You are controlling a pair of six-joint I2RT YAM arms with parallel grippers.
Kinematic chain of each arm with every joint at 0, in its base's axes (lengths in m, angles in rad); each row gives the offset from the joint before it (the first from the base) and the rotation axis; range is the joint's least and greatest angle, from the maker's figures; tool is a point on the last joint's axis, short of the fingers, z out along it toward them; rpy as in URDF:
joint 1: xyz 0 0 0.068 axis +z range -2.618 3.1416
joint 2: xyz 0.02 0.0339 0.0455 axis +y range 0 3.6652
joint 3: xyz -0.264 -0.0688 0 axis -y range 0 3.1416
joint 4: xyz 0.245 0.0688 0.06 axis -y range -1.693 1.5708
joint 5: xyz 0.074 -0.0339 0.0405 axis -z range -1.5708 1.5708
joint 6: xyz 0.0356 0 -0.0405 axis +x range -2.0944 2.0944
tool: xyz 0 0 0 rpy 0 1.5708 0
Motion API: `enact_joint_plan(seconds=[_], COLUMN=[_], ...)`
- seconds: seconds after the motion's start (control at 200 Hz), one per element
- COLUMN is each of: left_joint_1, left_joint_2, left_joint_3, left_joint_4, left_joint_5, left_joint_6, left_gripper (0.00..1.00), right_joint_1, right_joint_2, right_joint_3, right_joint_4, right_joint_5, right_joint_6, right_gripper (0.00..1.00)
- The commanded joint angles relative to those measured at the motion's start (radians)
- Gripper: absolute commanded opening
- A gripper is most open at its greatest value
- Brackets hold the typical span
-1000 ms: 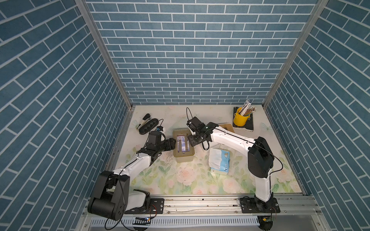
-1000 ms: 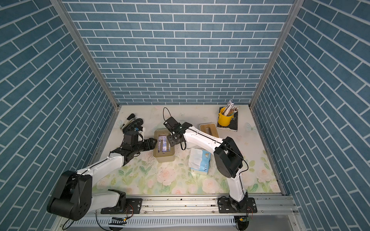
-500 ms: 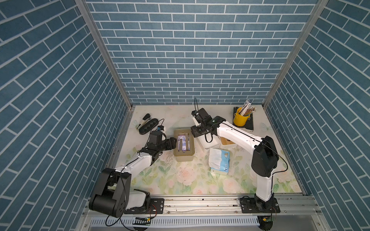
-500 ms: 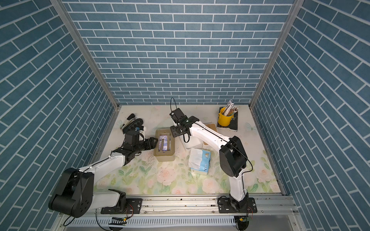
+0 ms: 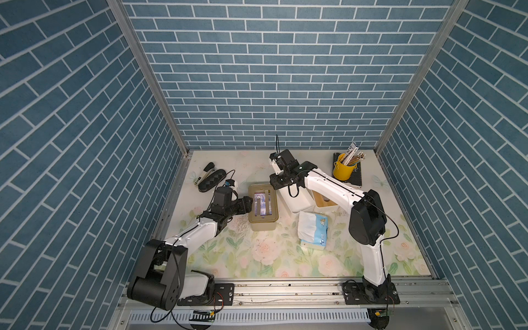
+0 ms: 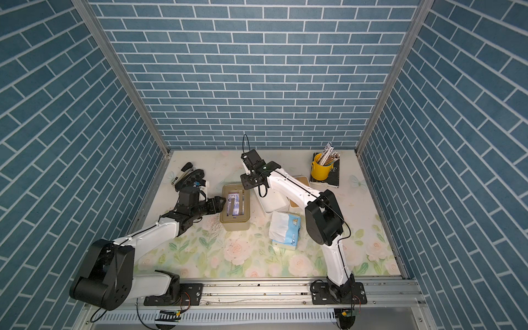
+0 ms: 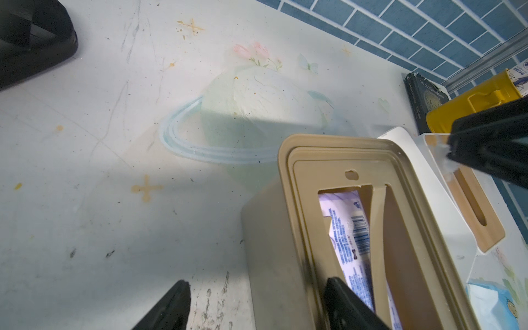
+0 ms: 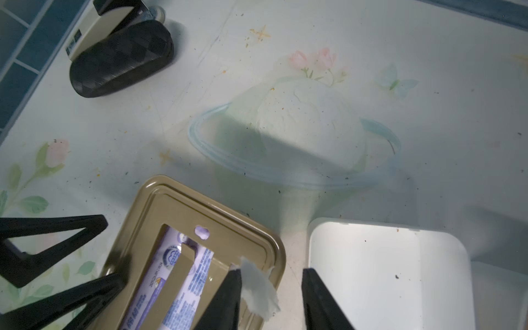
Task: Put the tissue paper into the tissue box
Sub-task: Close the box lid on the tissue box.
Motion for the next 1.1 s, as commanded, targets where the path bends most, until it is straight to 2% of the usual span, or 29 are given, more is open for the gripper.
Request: enact_joint_plan(seconds=[0.0, 0.195, 0.515, 0.71, 0.81, 0.975, 1.095], left_joint_1=[-0.007, -0.009, -0.009, -0.009, -0.009, -0.009, -0.009], left_joint_2=[0.032, 0.032, 0.016, -0.008, -0.015, -0.002, 0.001], left_joint_3=[-0.020, -0.017, 0.006, 0.050, 0.081, 0.106, 0.094], left_joint_4=[-0.107, -0.113, -0.136, -0.160, -0.169, -0.176, -0.166], left_joint_5=[-0.030, -0.035, -0.047, -0.052, -0.048, -0.042, -0.039], left_joint_6=[0.015, 0.019, 0.022, 0.022, 0.023, 0.034, 0.032], left_gripper=[0.78, 0.78, 0.78, 0.79, 0.80, 0.80, 0.80], right_joint_1=[-0.004, -0.004, 0.000, 0.004, 0.005, 0.008, 0.017], right_joint_2=[0.040, 0.058, 0.002, -0.100, -0.148, -0.202, -0.197], right_joint_3=[0.044, 0.037, -0.060, -0.160, -0.231, -0.326, -0.333], right_joint_4=[-0.032, -0.050, -0.007, 0.038, 0.073, 0.138, 0.141], right_joint_5=[0.003, 0.047, -0.019, -0.065, -0.134, -0.175, -0.171], right_joint_6=[-0.042, -0.052, -0.021, 0.022, 0.048, 0.082, 0.084], right_gripper=[0.37, 0.31, 0.27, 0.40, 0.45, 0.47, 0.44])
